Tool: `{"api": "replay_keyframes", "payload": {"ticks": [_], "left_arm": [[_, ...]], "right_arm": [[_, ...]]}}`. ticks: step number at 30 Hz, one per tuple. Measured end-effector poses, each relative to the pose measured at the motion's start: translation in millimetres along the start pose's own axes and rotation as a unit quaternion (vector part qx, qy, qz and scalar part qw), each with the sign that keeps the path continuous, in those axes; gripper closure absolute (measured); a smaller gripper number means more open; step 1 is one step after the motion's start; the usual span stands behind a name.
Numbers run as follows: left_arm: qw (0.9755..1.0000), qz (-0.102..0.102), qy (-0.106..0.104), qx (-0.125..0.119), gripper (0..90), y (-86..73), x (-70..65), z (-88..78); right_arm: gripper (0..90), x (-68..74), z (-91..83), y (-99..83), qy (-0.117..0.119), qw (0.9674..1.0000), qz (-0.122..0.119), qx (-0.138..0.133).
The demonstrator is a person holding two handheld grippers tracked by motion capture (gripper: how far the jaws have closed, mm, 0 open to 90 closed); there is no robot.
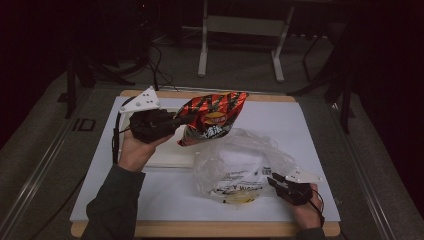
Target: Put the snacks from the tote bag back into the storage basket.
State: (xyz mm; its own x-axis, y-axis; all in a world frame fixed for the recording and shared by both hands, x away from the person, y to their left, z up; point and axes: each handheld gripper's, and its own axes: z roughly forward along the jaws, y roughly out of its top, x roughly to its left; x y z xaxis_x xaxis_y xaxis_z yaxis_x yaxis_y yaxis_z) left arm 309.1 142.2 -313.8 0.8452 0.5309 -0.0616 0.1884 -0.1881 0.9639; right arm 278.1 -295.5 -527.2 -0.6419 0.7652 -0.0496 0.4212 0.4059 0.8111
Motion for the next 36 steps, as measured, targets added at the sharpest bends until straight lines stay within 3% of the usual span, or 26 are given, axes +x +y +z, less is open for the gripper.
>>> {"api": "replay_keyframes", "payload": {"ticks": [36], "left_arm": [[0.9994,-0.025,0.023,0.007,88.7,-16.5,24.8,-7.6]], "right_arm": [[70.3,-0.1,-0.5,0.1,-0.001,1.0,-0.002,-0.001]]}}
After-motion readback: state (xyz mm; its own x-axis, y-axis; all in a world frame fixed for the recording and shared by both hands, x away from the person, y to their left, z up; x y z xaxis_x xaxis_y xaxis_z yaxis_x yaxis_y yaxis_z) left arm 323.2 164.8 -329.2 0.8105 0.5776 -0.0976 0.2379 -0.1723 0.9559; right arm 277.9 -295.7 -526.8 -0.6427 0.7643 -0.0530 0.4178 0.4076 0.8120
